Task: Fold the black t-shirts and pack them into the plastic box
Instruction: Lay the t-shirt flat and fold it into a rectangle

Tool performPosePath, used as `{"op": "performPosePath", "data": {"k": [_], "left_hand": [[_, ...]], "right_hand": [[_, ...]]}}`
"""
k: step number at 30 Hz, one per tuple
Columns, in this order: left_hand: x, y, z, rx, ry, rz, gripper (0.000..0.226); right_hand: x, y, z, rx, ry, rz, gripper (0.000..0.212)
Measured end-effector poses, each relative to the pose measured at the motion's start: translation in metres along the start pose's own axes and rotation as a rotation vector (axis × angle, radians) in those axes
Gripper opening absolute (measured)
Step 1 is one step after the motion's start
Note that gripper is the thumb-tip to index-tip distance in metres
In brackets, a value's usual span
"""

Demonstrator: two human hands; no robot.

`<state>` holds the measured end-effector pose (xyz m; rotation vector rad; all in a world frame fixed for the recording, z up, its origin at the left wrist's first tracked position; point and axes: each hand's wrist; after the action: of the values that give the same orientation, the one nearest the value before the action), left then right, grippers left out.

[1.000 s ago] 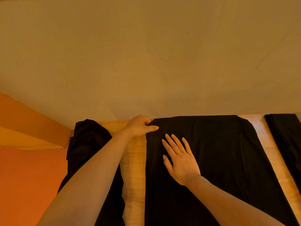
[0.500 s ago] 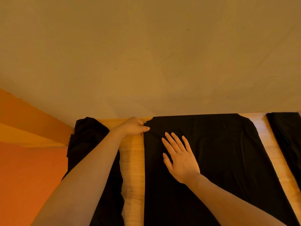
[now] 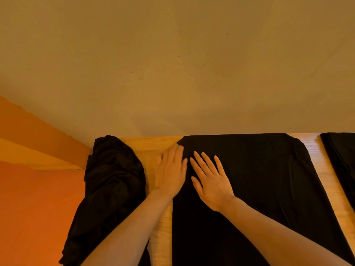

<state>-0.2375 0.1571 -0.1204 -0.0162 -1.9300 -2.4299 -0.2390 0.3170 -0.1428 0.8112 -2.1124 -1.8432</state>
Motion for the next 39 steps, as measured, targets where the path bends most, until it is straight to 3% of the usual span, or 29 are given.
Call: {"op": "performPosePath", "data": {"k": [3,8,14,18,22,27,39], "left_hand": [[-0.015,-0.017,0.002,-0.053,-0.028,-0.159,0.058],[-0.019,-0.021,-0.009,0.041,0.013,-0.244,0.069],[-0.023,-0.014,-0.018,0.128,0.131,-0.311,0.081],[-0.023,-0.013,-0.014,0.12,0.155,-0.257,0.081],[-0.014,-0.013,0.007,0.089,0.058,-0.145,0.071],[0.0,-0.029,0.023,0.095,0.105,-0.247,0.074],[0.004,-0.031,0.01,0.145,0.135,-0.229,0.079]], "right_hand": [[-0.005,-0.005,-0.001,-0.001,-0.008,-0.004,0.058],[-0.01,-0.001,0.005,0.016,-0.046,0.012,0.059],[-0.025,0.008,0.063,0.051,-0.343,0.043,0.064],[-0.038,0.013,0.1,0.091,-0.452,0.065,0.067],[-0.049,0.022,0.135,0.094,-0.516,0.09,0.068],[-0.058,0.025,0.171,0.113,-0.534,0.065,0.071],[-0.056,0.036,0.223,0.123,-0.55,0.024,0.073]]}}
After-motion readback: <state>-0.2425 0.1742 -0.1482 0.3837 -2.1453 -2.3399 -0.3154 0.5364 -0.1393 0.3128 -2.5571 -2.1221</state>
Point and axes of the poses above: each hand's wrist, its own x-axis towards the middle knuckle, its own y-axis out of the back of the hand, z = x × y, and after that the axes turned 5 degrees about -z, right-handed
